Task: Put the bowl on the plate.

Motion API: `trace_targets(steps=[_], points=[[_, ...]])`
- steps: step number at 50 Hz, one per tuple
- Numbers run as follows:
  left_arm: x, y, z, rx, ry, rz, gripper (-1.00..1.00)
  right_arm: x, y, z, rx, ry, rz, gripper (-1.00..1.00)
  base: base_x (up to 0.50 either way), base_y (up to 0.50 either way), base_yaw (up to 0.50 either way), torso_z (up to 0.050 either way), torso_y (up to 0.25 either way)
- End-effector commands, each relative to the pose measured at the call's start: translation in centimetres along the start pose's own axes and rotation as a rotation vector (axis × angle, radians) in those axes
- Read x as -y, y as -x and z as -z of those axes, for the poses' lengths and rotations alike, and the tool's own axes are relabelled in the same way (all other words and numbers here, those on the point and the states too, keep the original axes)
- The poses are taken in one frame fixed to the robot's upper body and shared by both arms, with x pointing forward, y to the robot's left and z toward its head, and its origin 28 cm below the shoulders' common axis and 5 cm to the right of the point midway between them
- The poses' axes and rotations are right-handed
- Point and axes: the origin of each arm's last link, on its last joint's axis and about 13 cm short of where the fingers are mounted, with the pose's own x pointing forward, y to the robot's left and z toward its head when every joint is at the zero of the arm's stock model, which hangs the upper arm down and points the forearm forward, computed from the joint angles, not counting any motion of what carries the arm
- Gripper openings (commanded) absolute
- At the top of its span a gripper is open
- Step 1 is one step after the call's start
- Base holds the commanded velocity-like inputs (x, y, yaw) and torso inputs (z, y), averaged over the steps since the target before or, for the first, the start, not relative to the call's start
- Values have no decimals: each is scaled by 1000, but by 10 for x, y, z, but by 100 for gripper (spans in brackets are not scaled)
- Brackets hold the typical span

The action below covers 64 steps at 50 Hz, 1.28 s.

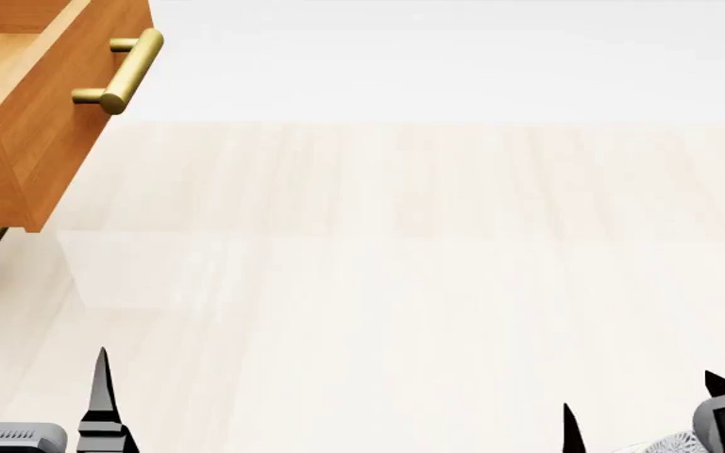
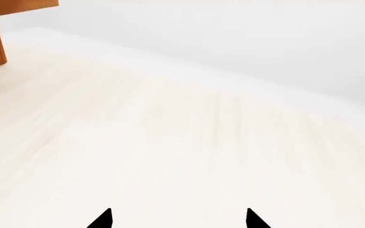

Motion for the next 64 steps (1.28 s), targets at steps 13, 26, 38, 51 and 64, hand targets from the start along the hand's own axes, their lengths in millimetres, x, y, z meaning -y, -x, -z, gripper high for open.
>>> trace_targets(steps=[13,26,38,51,64], points=[[0,0,-1,4,-2,2,100,-10,2,-13,125,60,21,100,0,0,0,0,0],[1,0,-2,3,-1,5,100,-17,-13,-27,163,117,-13,100,0,0,0,0,0],[2,0,-1,4,-4,8,100,-21,-24,-34,210,126,-11,100,0,0,0,0,0],[1,-1,0,5,-8,6,100,-28,-34,-47,322,175,0,100,0,0,0,0,0],[1,-1,-1,4,-9,9,100,-34,-36,-53,396,247,-1,100,0,0,0,0,0]])
